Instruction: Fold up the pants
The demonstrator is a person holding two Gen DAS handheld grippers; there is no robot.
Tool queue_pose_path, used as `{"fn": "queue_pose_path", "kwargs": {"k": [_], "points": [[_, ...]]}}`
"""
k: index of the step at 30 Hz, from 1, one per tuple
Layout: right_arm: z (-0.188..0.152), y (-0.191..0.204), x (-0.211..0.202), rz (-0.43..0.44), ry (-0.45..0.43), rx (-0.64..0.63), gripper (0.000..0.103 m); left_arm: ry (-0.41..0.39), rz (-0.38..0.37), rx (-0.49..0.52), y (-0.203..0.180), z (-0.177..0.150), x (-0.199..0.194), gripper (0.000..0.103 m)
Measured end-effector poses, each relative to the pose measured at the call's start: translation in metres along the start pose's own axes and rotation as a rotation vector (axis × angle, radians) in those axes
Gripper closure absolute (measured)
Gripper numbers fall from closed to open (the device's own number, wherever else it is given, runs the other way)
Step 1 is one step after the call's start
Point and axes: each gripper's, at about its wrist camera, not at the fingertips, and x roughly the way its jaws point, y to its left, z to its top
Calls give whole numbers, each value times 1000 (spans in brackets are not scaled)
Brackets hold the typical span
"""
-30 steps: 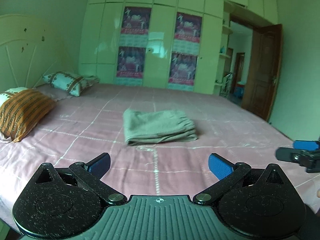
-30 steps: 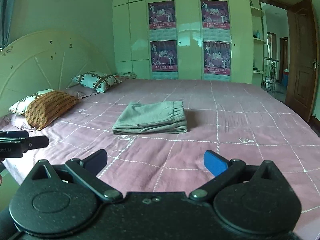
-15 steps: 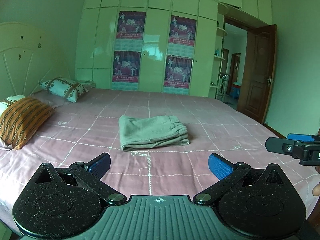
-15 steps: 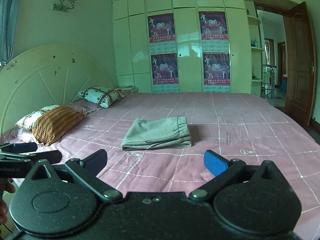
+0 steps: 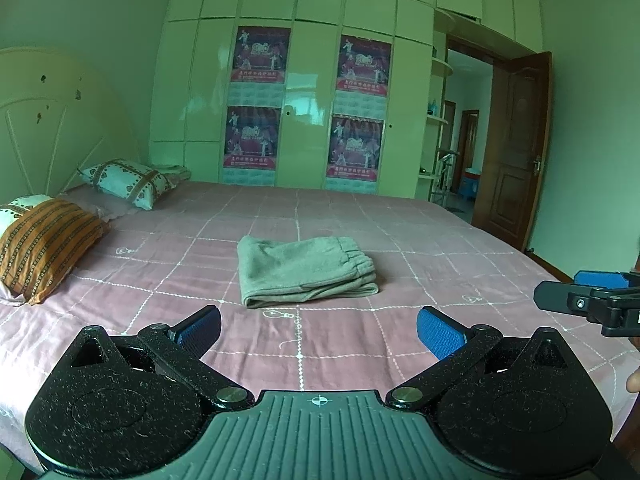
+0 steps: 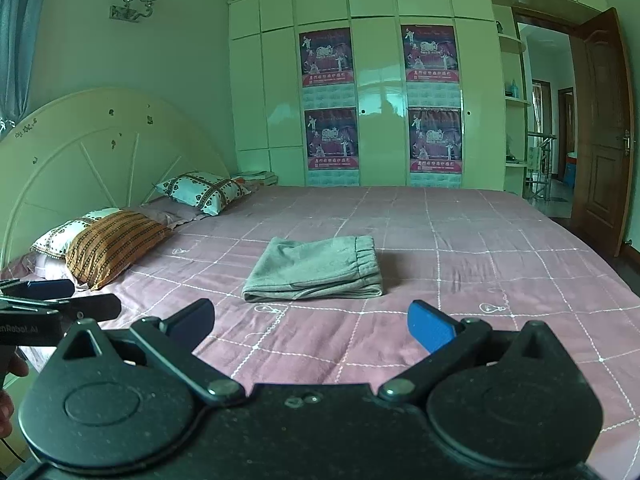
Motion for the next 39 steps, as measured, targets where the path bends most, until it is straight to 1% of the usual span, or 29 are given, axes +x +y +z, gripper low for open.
{"fn": "queue_pose_path", "kwargs": {"k": [4,9,39], "points": [[-1,1,1,6,5,-1,6,-2,-10,-1,0,0,0,0],[-1,2,1,9,7,-3,6,-16,1,-5,2,0,-3,0],[0,1,1,14,10,-6,6,-9,-17,2,1,1,-1,0]]}}
